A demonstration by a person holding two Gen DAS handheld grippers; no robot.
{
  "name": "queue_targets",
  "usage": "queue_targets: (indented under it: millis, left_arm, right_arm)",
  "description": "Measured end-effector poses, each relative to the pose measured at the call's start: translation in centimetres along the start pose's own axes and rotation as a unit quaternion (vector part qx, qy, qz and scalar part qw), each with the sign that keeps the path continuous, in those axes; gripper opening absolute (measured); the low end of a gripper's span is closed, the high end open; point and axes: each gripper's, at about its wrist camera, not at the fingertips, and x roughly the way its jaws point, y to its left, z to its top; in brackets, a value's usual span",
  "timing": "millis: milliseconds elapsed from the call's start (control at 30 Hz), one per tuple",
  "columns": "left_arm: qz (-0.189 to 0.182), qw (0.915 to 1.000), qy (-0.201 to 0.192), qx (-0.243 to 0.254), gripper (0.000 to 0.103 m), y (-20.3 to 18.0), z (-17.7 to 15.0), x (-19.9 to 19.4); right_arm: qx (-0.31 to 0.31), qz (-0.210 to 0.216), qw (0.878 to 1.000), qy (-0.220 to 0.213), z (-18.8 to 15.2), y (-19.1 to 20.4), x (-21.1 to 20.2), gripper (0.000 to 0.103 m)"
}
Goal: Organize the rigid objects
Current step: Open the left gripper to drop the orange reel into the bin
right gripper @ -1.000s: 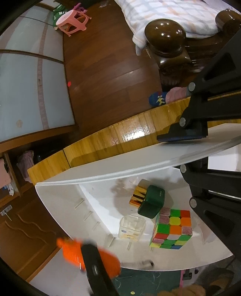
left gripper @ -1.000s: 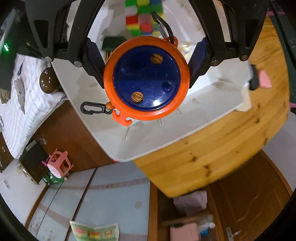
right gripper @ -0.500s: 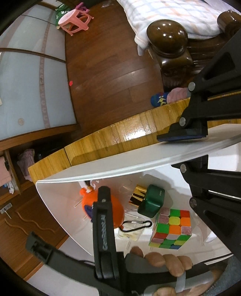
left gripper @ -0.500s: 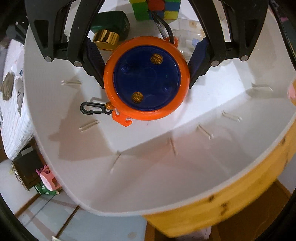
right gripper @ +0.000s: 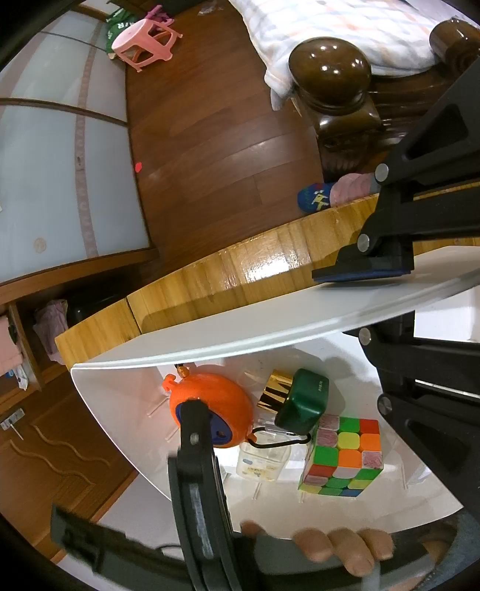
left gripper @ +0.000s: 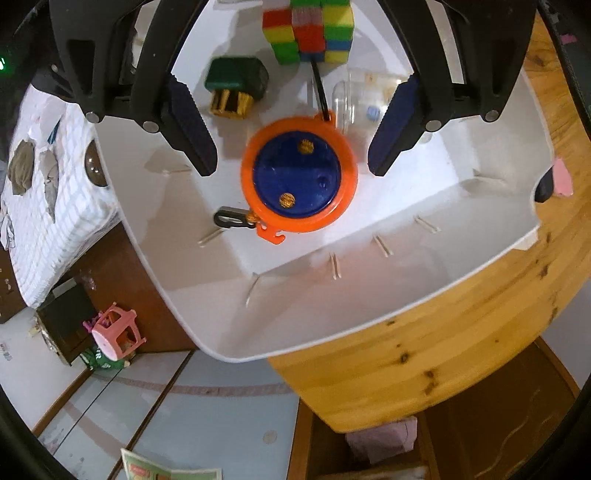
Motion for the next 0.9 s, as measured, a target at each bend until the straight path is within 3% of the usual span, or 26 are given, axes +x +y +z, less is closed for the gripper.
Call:
queue_targets:
  millis: [333, 533, 900]
  left_arm:
    - [-0.002, 0.9982, -0.060, 0.001, 0.086, 0.1, -2.8, -5.9]
    - [0.019, 0.9943, -0.104, -0.011, 0.086, 2.0, -6.0, -10.0]
    - [0.060, 0.9860, -0.146, -0.054, 0.086, 6.6, -11.2, -14.1]
  right_arm:
    - [0.003, 0.000, 1.000, 0.001, 0.0, -0.2, 0.2, 0.011]
    - [0.002, -0.007, 1.000, 0.005, 0.0, -0.2, 0.4, 0.011]
    - [0.004, -0.022, 1.000, 0.013, 0.0, 0.1, 0.6, 0.011]
